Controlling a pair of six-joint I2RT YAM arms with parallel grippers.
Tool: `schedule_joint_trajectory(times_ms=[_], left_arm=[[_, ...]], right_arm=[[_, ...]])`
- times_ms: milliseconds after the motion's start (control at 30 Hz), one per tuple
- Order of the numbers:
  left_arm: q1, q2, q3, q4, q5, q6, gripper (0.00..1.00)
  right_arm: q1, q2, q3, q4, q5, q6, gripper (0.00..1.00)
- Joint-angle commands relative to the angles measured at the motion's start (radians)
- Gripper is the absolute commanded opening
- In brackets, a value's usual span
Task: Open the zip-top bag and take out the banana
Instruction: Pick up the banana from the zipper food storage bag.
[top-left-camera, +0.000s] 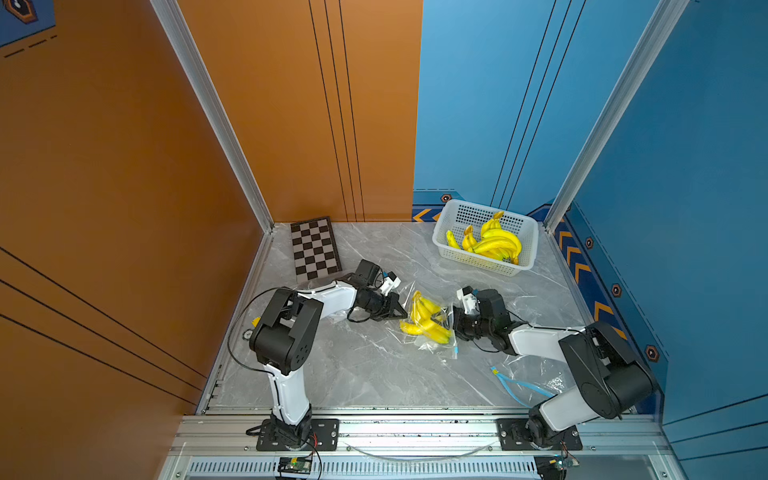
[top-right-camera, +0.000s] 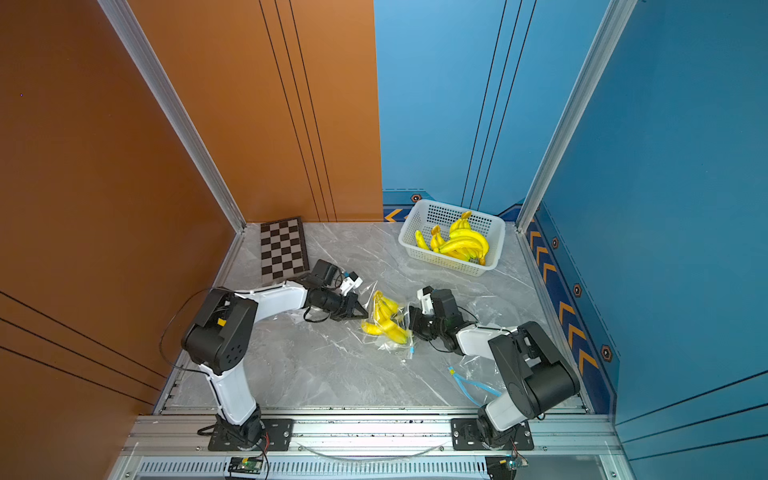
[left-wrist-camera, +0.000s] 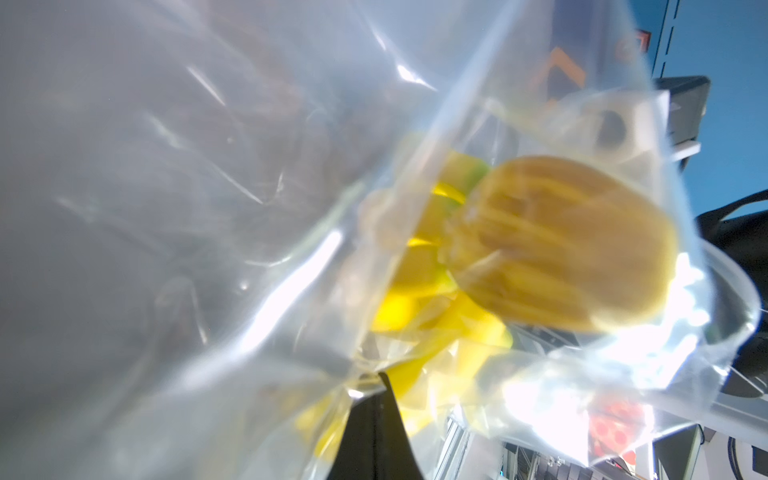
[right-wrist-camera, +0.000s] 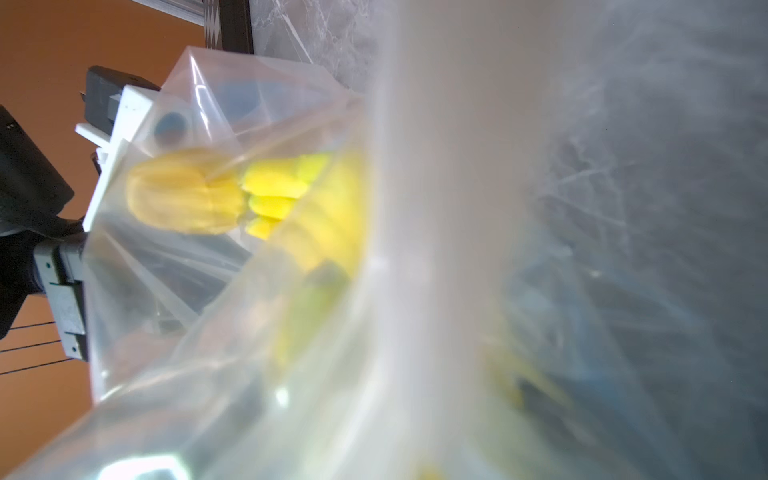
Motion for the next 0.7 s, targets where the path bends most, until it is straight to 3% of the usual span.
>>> schedule_joint_trajectory(times_ms=[0,333,500,667], left_arm=[[0.016,-0.043,-0.025,-0.017,0.002,0.011,0.0],[0.103,-0.13,-0.068,-0.093,-0.071,0.039,0.0],[0.059,-0.093,-0.051,-0.093,-0.035,0.051,0.0],[0.009,-0.031,0.008,-0.092,-0.046,0.05,0.0]], right_arm=[[-0.012,-0.058,0.015,-0.078,0.013,-0.04,0.72],[-0.065,-0.22,0.005,-0.271,0.0,-0.082,0.68],[-0.074,-0.145,0.0,-0.197,-0.026,-0.064,0.9],[-0.054,-0.014,-0.015,-0.056,-0.044,-0.01,0.93]])
